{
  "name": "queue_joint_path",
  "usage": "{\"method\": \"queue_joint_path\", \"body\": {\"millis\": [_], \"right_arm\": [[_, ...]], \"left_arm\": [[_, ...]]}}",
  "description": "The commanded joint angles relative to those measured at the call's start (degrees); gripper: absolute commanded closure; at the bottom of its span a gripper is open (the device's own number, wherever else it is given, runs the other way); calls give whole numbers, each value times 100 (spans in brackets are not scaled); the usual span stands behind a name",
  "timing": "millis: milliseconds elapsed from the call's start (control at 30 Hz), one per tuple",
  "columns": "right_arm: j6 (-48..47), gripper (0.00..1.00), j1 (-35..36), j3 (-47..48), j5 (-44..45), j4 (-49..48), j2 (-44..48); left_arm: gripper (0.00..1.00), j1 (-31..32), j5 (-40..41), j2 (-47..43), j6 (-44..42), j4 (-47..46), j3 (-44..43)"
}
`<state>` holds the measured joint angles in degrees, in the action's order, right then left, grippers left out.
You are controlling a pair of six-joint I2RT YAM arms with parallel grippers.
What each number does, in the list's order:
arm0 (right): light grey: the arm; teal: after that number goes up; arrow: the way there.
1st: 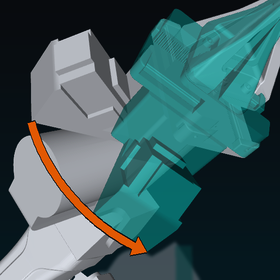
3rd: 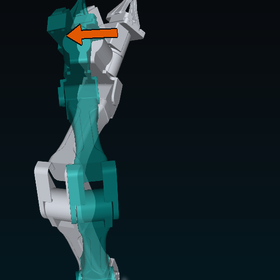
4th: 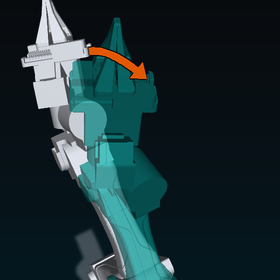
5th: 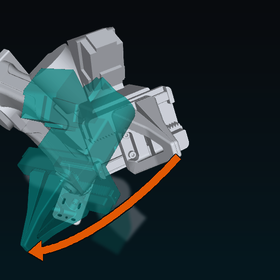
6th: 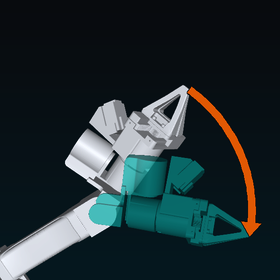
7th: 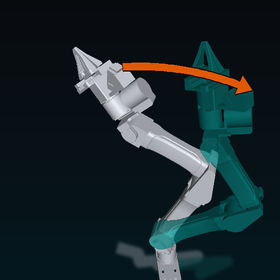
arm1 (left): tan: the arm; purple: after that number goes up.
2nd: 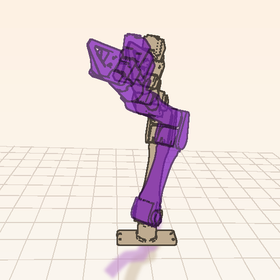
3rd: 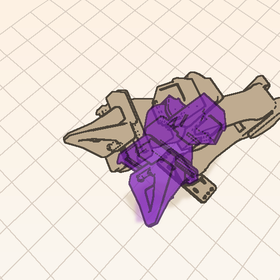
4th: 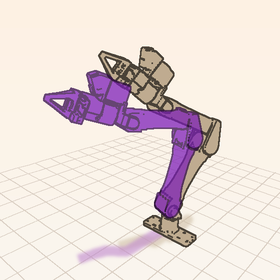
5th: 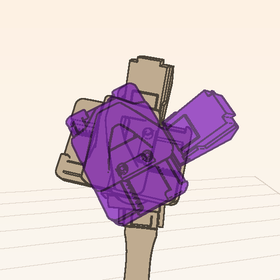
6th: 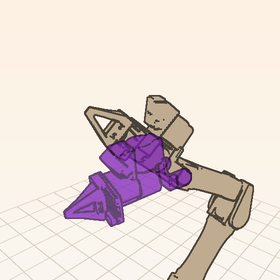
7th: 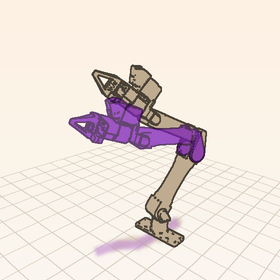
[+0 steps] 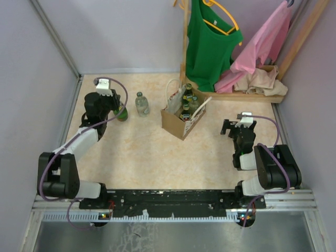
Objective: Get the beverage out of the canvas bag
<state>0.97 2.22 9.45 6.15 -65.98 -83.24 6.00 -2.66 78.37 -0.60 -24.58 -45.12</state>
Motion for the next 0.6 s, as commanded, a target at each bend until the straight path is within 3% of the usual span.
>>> {"method": "queue_joint_path", "body": {"millis": [0, 567], "right_arm": [[-106, 1, 4, 162, 19, -275, 27], [-106, 1, 4, 158, 24, -276, 27]], "left_arm": [[100, -37, -105, -17, -221, -1774, 47], [99, -39, -158, 827, -474, -2598, 64]]}}
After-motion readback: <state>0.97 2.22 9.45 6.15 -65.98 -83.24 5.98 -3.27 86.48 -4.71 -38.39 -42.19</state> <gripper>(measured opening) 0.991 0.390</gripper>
